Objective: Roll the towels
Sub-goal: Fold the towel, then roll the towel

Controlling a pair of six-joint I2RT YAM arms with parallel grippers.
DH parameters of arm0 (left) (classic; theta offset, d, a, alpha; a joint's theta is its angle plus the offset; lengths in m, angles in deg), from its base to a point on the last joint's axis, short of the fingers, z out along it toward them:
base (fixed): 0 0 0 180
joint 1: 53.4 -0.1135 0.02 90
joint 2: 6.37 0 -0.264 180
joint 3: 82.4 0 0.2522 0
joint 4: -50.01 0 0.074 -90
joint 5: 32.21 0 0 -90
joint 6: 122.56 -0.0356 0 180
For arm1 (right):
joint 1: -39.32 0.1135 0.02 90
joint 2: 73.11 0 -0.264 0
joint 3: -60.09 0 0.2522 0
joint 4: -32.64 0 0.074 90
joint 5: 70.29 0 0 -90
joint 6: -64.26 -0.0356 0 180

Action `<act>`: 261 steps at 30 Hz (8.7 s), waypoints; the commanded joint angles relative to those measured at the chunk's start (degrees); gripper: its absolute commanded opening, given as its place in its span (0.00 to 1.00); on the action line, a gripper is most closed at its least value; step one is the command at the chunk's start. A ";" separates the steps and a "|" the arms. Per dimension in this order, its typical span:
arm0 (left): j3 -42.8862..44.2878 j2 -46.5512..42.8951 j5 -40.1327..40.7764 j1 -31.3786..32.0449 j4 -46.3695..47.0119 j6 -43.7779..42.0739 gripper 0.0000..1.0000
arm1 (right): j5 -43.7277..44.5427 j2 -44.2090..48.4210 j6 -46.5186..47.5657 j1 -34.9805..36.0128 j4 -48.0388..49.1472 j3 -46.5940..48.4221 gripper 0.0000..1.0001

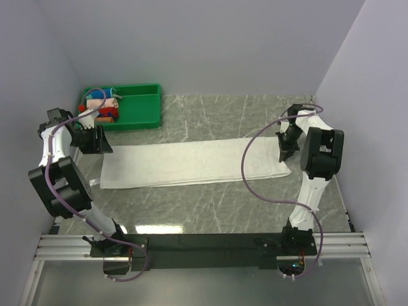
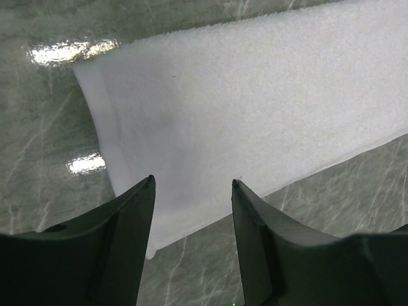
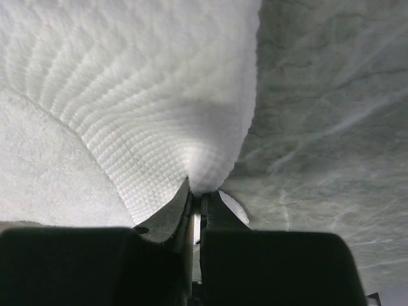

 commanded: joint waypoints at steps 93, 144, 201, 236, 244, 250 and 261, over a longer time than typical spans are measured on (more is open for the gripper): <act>-2.62 -7.04 7.81 0.70 -0.51 6.73 1.00 | -35.75 -0.98 0.17 33.91 -4.49 10.09 0.14; 40.95 46.98 0.78 46.67 7.50 17.54 0.18 | -7.36 16.33 12.13 20.39 -4.23 -22.16 0.49; 37.48 32.90 -1.76 37.71 16.79 13.85 0.73 | -44.36 8.84 -12.14 34.80 21.09 -21.97 0.60; -48.22 -40.89 23.18 84.53 35.08 -12.16 0.80 | -46.21 -1.34 -13.35 43.32 30.73 -13.53 0.42; -50.69 -30.78 25.99 86.57 38.61 -16.64 0.65 | -44.90 -1.96 -13.10 43.24 30.83 -14.06 0.40; -49.73 -27.26 26.44 86.48 35.27 -17.09 0.28 | -43.85 -0.56 -11.43 43.67 29.95 -15.47 0.39; -42.08 -31.91 8.78 86.40 18.04 -13.13 0.00 | -42.08 12.10 -10.64 45.35 26.62 -19.53 0.36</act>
